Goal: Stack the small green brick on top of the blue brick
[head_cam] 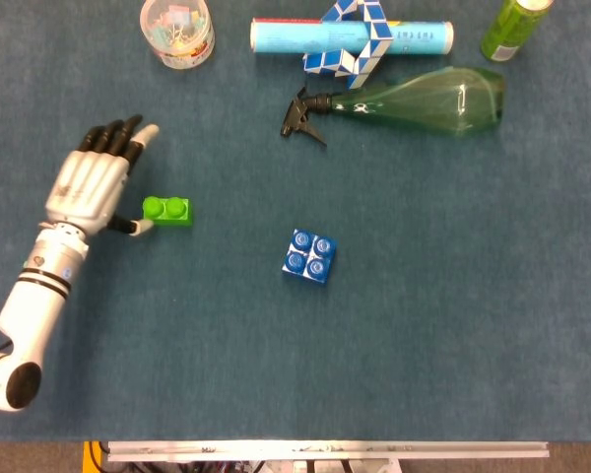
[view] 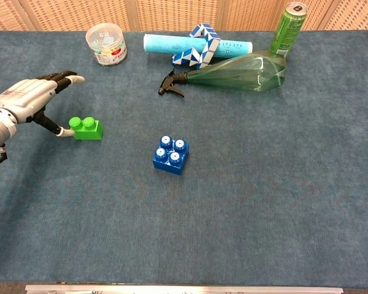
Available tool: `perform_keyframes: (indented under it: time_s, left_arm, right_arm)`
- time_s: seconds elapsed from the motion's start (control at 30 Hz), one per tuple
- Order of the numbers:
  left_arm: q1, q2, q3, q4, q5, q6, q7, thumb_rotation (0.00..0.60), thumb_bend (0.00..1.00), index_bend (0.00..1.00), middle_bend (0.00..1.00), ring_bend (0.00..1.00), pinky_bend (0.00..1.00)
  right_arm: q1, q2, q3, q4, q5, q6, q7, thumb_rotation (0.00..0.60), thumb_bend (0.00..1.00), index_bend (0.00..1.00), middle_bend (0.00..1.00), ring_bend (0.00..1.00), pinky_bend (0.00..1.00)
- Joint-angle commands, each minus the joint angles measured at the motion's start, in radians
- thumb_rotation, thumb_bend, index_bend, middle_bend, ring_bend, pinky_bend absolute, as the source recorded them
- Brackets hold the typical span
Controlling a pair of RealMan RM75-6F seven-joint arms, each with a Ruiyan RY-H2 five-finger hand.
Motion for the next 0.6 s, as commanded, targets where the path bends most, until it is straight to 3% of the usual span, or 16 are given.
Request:
perform_keyframes:
  time_s: [0.03,0.23,0.4,0.6]
  left_arm:
    - [0.004,0.011,-0.006,0.006,-0.010,0.001,-0.015,0.600,0.00,0.02,0.00,0.00,0.07]
    - [-0.003,0.056,-0.004,-0.056,-0.020,-0.054,-0.070,0.600,0.00,0.07,0.00,0.00,0.07]
    - [-0.027,0.071,-0.007,-0.080,-0.052,-0.104,-0.053,0.600,0.01,0.29,0.00,0.00,0.07]
    - [-0.056,0.069,-0.020,-0.084,-0.085,-0.148,-0.056,0.600,0.14,0.35,0.00,0.00,0.07]
  right_arm:
    - [-0.001,0.001,0.000,0.000,0.000,0.000,0.002,0.600,0.12,0.06,0.10,0.06,0.25]
    - [-0.002,0.003,0.003,0.002,0.001,0.003,0.011,0.600,0.12,0.06,0.10,0.06,0.25]
    - [-0.002,0.004,0.002,0.003,-0.001,0.002,0.015,0.600,0.12,0.06,0.10,0.06,0.25]
    - [-0.002,0.006,0.002,0.004,-0.002,0.000,0.019,0.600,0.12,0.06,0.10,0.06,0.25]
